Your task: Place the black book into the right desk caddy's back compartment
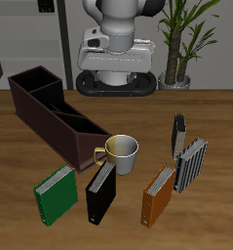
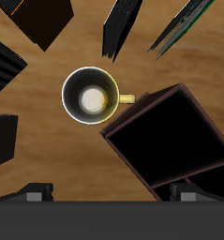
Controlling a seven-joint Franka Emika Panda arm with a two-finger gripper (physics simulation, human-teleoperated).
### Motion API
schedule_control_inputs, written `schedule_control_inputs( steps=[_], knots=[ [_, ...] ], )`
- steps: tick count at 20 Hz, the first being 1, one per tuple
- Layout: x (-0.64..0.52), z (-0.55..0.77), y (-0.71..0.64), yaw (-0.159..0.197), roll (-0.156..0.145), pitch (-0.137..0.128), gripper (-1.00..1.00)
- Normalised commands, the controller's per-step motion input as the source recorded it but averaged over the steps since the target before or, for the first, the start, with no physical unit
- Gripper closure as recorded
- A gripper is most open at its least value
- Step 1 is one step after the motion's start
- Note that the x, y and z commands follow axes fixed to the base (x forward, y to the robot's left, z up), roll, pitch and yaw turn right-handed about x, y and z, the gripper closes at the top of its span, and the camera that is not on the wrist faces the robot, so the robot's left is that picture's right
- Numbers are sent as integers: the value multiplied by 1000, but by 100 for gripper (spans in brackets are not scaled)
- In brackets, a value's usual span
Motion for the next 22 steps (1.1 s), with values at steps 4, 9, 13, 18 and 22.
schedule_control_inputs(
  steps=[4, 9, 13, 18, 22],
  knots=[
    [226, 73, 3, -14, 14, -6, -100],
    [276, 34, 36, 9, 14, -13, -100],
    [301, 44, 8, 14, -8, 5, -100],
    [179, 39, -13, -10, -19, -3, -100],
    [12, 0, -69, -32, 7, -11, -100]
  ],
)
